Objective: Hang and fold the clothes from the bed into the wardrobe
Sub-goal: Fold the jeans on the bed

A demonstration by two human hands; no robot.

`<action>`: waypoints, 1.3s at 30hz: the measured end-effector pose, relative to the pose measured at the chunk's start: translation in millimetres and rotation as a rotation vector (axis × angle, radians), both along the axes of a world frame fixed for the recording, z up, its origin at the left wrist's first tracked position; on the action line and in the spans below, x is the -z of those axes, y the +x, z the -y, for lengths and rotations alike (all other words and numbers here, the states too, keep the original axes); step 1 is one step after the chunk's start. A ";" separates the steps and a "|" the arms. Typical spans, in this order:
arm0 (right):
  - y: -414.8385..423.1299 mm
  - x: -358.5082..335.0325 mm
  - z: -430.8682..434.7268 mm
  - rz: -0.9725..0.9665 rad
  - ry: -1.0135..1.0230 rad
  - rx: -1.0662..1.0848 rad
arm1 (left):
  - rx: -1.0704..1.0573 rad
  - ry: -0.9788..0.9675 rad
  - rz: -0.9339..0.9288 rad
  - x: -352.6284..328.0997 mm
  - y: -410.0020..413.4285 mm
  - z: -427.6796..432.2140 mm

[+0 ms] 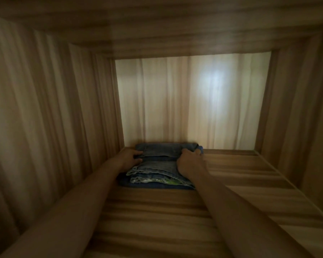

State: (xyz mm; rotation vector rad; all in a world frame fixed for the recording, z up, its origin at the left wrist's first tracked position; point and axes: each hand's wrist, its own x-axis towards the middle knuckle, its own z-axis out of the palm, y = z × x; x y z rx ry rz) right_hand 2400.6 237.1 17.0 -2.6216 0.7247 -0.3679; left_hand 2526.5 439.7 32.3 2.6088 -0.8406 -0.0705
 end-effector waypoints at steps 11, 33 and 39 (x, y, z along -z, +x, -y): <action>-65.8 11.4 -13.7 0.146 0.128 -0.266 | 0.183 -0.145 0.335 -3.5 -75.8 -26.7; -21.9 25.8 -51.8 -0.017 -0.146 -0.457 | -0.106 0.388 0.177 16.2 -51.3 -54.4; -20.7 31.9 -48.6 0.114 -0.179 -0.457 | -0.140 0.347 0.189 21.5 -51.8 -52.1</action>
